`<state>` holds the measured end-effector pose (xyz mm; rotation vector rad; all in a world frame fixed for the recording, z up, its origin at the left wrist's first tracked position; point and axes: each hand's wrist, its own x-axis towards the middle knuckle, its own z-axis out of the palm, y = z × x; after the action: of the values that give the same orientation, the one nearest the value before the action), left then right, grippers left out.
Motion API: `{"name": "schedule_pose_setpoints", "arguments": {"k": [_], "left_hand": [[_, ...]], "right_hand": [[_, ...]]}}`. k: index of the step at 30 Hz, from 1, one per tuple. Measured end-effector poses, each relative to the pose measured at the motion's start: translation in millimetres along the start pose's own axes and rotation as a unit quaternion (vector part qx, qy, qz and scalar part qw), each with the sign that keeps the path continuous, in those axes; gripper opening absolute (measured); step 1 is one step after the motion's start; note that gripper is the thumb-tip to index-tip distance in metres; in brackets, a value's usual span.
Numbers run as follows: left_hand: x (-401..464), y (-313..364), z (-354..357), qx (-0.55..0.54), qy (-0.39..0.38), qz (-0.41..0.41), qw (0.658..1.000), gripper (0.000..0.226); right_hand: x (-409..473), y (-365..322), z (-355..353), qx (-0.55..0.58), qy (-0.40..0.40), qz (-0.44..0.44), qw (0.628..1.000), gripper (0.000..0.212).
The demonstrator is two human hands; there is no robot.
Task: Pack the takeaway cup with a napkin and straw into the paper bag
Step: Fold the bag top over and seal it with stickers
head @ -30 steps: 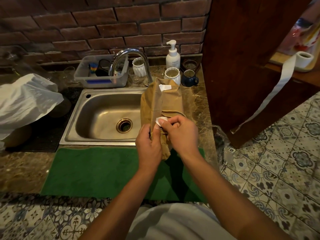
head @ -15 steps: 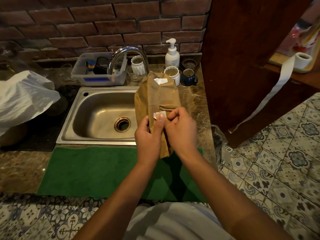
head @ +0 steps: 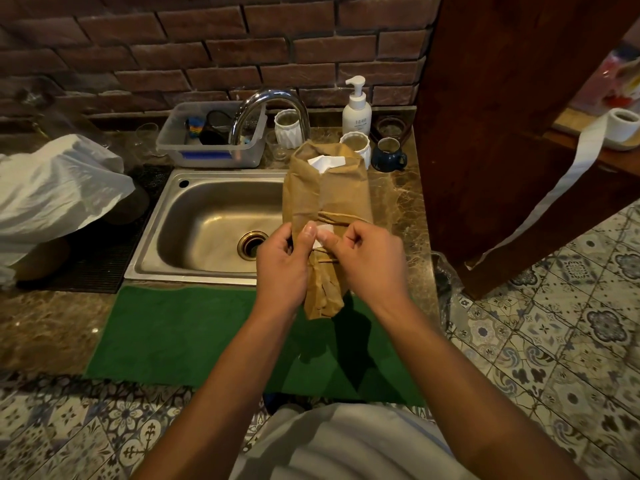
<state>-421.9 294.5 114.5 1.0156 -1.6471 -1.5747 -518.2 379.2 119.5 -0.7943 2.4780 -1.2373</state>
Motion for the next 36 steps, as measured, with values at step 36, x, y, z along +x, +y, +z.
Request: {"name": "schedule_pose_setpoints", "arguments": {"k": [36], "left_hand": [[49, 7, -13, 0.434, -0.471, 0.139, 0.755, 0.023]], "right_hand": [[47, 18, -46, -0.214, -0.417, -0.175, 0.866, 0.033]]}}
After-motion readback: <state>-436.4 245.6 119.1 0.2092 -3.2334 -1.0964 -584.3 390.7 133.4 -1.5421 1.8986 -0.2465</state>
